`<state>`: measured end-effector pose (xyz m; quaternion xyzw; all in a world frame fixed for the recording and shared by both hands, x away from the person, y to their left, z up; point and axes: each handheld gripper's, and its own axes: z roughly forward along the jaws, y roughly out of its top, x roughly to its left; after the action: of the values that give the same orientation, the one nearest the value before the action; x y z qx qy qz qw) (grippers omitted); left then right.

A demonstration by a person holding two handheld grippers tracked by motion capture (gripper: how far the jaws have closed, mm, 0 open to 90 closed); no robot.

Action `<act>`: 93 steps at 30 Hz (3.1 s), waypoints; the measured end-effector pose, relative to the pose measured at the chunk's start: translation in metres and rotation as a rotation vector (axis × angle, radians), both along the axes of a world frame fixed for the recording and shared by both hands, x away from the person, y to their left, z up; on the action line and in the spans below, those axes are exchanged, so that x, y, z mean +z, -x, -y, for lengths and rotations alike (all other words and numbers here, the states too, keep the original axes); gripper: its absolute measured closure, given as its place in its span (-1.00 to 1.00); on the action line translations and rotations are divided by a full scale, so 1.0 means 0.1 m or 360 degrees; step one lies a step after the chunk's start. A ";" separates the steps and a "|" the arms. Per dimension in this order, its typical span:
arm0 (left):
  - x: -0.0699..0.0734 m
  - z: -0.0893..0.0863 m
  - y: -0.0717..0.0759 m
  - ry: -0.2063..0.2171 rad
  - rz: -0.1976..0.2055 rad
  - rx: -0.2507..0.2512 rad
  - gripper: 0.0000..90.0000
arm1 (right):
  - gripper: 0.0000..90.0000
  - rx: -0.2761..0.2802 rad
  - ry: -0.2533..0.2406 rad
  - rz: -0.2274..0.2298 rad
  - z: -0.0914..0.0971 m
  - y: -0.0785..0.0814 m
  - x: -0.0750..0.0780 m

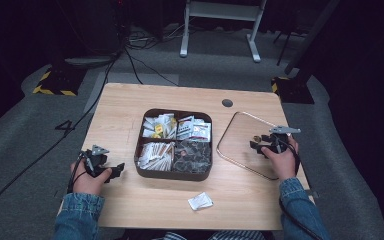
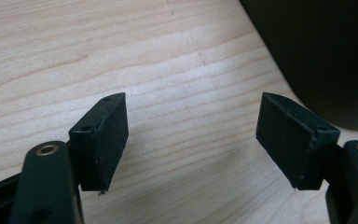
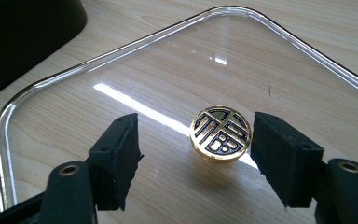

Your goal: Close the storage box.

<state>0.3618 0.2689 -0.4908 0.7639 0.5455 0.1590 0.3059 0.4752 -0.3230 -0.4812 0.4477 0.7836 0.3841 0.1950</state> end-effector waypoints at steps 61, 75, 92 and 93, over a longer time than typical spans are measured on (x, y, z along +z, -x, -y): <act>-0.14 0.06 -0.02 -0.0059 0.0131 -0.0046 -0.66 | 0.31 0.0095 -0.0077 0.0219 -0.11 0.21 0.53; -0.14 0.06 -0.02 -0.0058 0.0129 -0.0051 -0.65 | 0.31 0.0171 -0.0127 0.0198 -0.35 0.25 0.74; -0.14 0.06 -0.01 -0.0062 0.0136 -0.0055 -0.63 | 0.31 0.0363 -0.0135 0.0148 -0.90 0.17 0.99; -0.14 0.06 -0.01 -0.0063 0.0136 -0.0055 -0.63 | 0.31 0.0373 -0.0138 0.0141 -0.93 0.17 1.00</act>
<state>0.3632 0.2625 -0.5049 0.7716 0.5155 0.1968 0.3165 0.4584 -0.2301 -0.3813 0.3437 0.8039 0.4570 0.1637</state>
